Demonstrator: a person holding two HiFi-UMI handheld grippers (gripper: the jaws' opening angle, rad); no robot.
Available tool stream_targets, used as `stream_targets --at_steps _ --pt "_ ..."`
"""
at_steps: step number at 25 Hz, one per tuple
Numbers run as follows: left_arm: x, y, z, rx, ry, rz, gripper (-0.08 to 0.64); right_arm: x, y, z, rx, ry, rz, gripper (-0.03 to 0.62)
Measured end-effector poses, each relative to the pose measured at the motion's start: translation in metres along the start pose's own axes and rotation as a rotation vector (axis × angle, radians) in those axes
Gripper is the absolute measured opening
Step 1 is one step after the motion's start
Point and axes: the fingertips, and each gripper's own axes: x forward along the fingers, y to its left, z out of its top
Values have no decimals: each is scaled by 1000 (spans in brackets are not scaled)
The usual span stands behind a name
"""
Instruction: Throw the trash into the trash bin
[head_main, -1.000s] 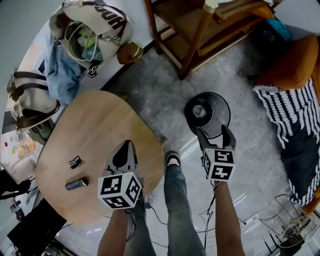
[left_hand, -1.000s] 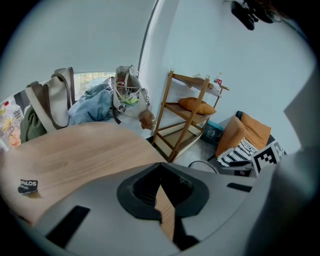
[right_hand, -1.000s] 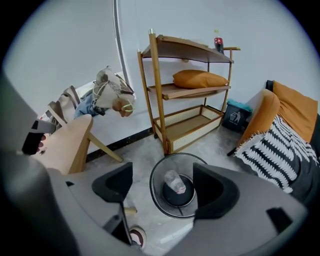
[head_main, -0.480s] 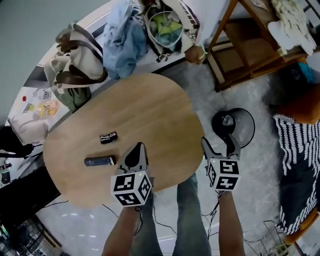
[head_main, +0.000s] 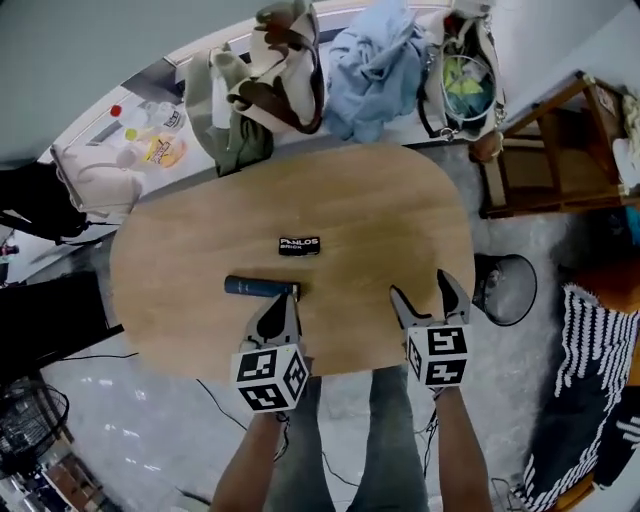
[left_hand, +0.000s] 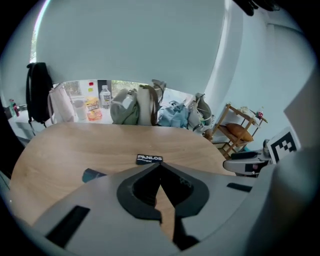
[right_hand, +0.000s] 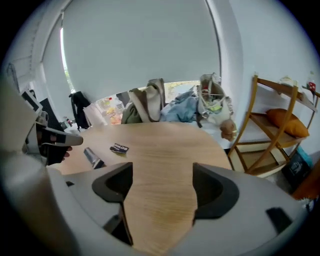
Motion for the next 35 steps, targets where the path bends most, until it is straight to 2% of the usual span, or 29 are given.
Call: stream_targets --at_steps 9,17,24,29,35 --pt "-50 109 -23 -164 -41 127 13 45 143 17 -202 44 211 377" --pt "-81 176 -52 -279 -57 200 14 75 232 13 -390 104 344 377" --pt "-96 211 -81 -381 -62 256 14 101 268 3 -538 167 409 379" --pt "-100 228 -95 -415 -57 275 14 111 282 -3 -627 211 431 371" --pt "-97 243 -99 -428 -57 285 14 121 289 -17 -715 258 457 326"
